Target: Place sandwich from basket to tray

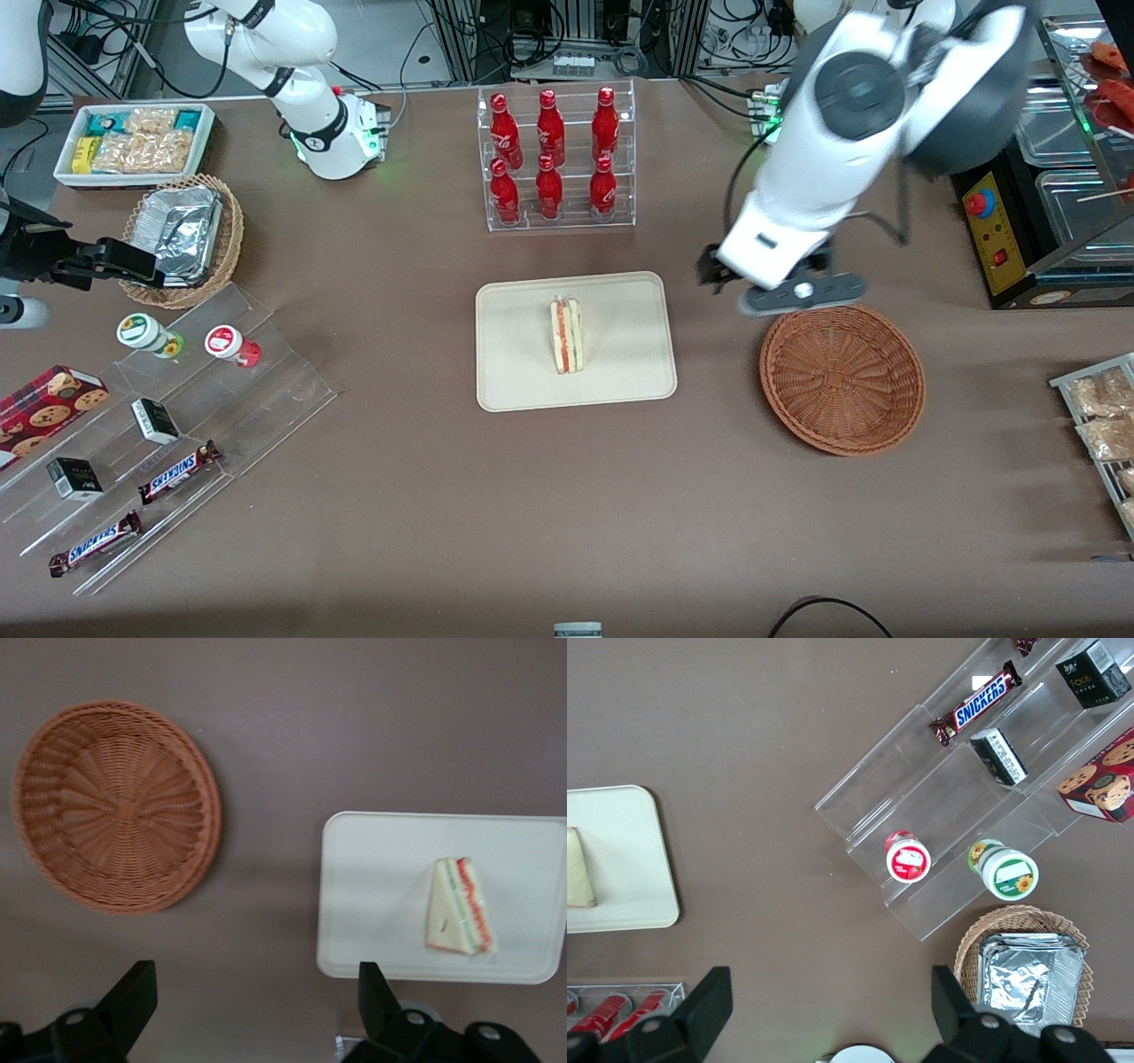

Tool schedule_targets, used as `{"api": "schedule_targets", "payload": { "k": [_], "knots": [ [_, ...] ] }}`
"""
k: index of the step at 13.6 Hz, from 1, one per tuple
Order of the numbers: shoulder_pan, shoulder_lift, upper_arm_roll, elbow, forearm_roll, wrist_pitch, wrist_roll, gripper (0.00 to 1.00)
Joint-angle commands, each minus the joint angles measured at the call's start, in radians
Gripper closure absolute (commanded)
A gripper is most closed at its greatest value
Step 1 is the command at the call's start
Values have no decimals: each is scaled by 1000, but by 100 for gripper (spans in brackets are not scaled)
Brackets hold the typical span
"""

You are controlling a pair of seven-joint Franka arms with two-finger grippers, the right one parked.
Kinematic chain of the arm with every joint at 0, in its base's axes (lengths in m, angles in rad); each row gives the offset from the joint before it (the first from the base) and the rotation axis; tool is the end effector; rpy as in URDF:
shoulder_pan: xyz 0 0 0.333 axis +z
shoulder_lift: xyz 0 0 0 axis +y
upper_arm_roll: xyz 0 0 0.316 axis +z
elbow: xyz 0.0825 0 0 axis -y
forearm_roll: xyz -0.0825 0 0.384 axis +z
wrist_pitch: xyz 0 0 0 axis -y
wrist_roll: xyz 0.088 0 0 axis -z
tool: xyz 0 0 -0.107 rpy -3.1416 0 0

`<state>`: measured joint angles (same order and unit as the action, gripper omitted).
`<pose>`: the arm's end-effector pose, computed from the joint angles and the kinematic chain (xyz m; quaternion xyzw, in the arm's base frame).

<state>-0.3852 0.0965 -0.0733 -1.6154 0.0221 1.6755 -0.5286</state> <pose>0.5293 -0.2569 0.5573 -0.9992 -0.0338 0.0124 0.0151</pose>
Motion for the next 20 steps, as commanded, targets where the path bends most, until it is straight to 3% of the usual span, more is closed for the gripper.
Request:
{"api": "schedule_targets", "payload": {
  "k": [1,7,15,20],
  "knots": [
    [105,-154,-11,-182,-7,13,177,0],
    [244,-179,-11,-175,-24,-14,348,0],
    [308,-44,-17,61,-11,-86,357,0],
    [361,-50,-11,65,-13,-115,456,0]
  ]
}}
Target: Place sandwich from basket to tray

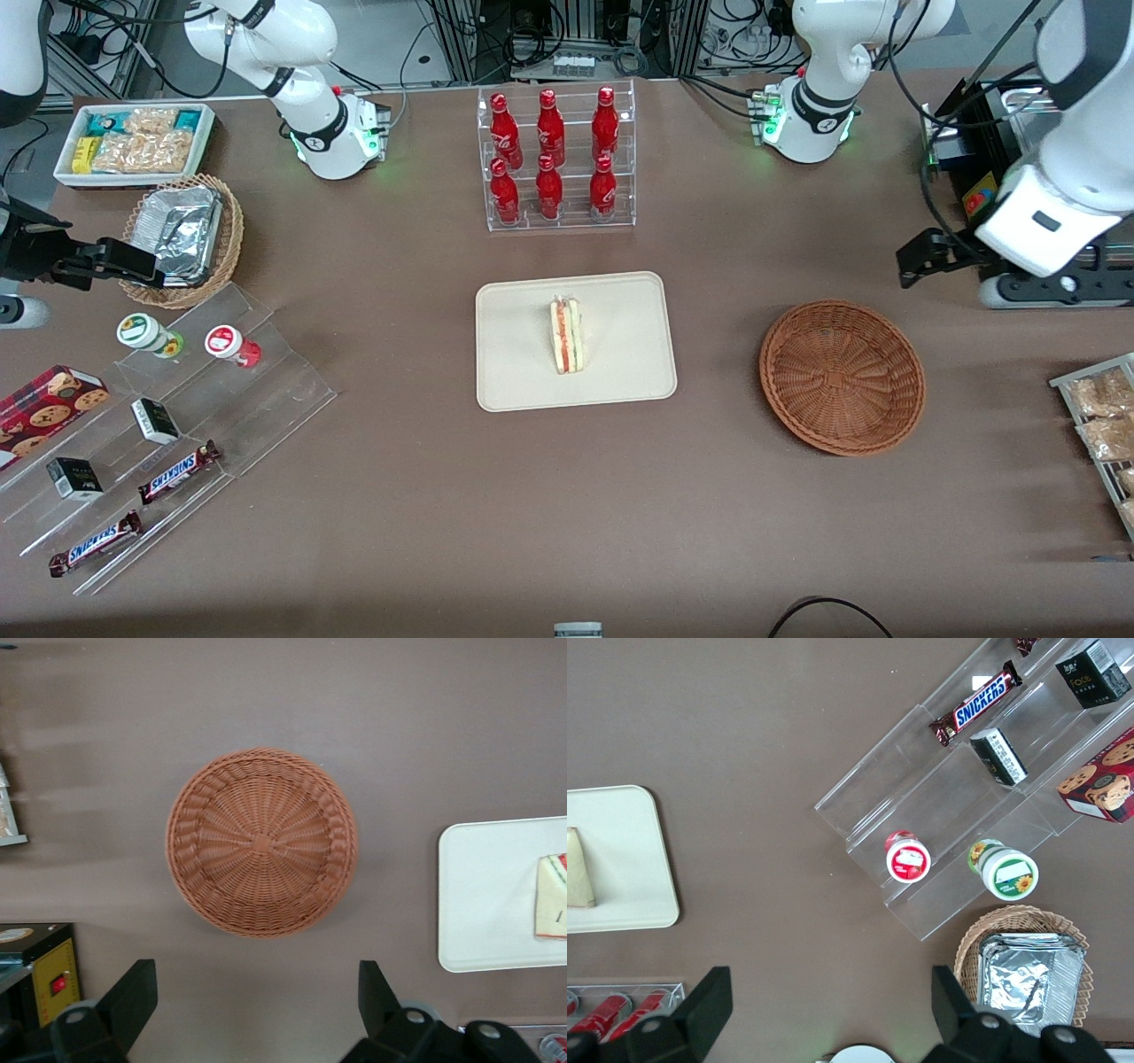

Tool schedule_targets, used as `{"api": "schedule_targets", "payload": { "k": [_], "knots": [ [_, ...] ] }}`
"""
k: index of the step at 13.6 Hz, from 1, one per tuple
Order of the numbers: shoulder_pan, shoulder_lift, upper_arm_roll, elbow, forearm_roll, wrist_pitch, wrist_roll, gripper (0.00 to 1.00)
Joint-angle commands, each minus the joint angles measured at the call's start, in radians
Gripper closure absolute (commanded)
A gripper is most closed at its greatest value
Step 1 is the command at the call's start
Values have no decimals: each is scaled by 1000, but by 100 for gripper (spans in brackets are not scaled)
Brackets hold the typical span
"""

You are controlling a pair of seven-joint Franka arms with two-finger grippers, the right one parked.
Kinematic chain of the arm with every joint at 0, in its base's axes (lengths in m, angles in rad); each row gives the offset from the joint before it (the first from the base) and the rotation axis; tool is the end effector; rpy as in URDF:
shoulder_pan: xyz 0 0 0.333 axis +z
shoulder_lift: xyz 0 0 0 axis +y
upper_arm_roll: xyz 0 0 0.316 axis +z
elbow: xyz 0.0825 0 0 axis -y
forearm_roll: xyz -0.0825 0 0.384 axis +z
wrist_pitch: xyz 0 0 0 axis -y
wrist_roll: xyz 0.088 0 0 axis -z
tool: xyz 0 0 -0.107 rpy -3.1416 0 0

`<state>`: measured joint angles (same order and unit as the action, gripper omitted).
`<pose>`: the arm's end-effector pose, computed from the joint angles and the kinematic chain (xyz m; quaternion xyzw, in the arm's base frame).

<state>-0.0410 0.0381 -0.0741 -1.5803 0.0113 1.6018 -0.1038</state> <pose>0.5646 -0.0633 0.6014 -0.9999 0.0059 0.0077 0.0051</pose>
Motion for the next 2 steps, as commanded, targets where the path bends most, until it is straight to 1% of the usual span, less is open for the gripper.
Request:
{"api": "schedule_targets", "payload": {
  "k": [1,2],
  "knots": [
    [16,8,-9,31,-2,-58,32,0],
    [20,6,-9,28,-2,-62,32,0]
  ]
}}
